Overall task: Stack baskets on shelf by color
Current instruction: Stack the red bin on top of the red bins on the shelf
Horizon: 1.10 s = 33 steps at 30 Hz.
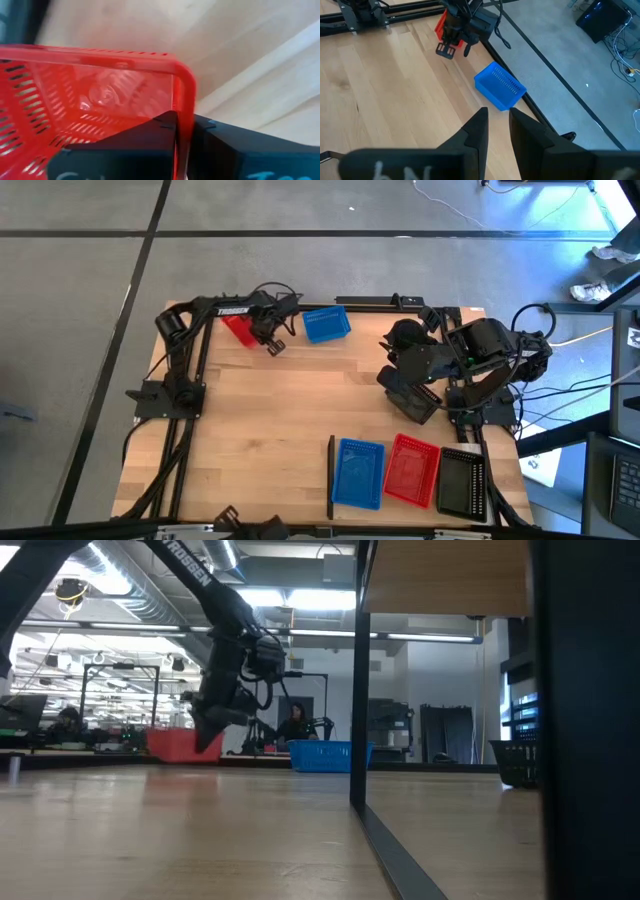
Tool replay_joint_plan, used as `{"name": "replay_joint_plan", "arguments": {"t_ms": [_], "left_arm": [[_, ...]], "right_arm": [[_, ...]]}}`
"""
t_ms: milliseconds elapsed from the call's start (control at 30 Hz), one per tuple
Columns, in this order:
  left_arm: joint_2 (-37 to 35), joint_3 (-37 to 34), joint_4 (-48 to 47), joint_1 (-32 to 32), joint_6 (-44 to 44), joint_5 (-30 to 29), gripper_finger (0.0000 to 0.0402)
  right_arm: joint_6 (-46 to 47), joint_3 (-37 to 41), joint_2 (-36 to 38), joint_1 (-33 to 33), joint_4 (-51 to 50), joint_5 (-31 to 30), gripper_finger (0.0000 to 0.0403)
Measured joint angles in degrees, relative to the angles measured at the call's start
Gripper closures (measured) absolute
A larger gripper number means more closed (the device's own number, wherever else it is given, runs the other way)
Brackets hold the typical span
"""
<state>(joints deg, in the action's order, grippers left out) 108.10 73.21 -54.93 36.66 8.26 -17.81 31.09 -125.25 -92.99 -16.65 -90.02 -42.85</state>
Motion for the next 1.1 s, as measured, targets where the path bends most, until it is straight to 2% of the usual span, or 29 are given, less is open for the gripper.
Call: {"name": "replay_joint_plan", "arguments": {"t_ms": [67,333,400,600,667,800,933,1100], "left_arm": [[-1.85,-0.02,-0.81,-1.50,-1.52,-4.01,0.0401],[-12.04,0.00,-2.74,-11.59,-8.63,-29.01,0.0401],[-14.50,0.00,-2.53,-14.54,-10.19,-33.51,0.0401],[-20.61,0.00,-2.24,-23.50,-18.08,-43.04,0.0401],[-21.25,0.04,-1.56,-26.77,-21.14,-48.43,0.0401],[-21.48,0.04,-0.90,-32.37,-31.37,-56.03,0.0401],[-21.07,0.04,-0.05,-35.67,-38.40,-56.81,0.0401],[-20.86,0.04,4.00,-38.32,-43.17,-57.65,0.0401]], "right_arm": [[-0.04,0.00,0.00,-0.02,0.00,0.00,0.0326],[-0.77,0.00,0.00,-0.02,0.02,-0.24,0.0326],[-1.85,0.02,0.00,-0.02,0.00,-1.60,0.0326],[-7.15,0.02,0.00,0.09,0.12,-14.82,0.0326],[-7.59,0.02,0.00,0.76,0.71,-19.33,0.0326],[-12.45,0.02,0.00,2.96,2.43,-23.56,0.0326],[-23.64,0.02,-0.35,4.16,8.63,-20.14,0.0326],[-39.60,0.04,-1.24,4.16,24.40,-4.94,0.0326]]}}
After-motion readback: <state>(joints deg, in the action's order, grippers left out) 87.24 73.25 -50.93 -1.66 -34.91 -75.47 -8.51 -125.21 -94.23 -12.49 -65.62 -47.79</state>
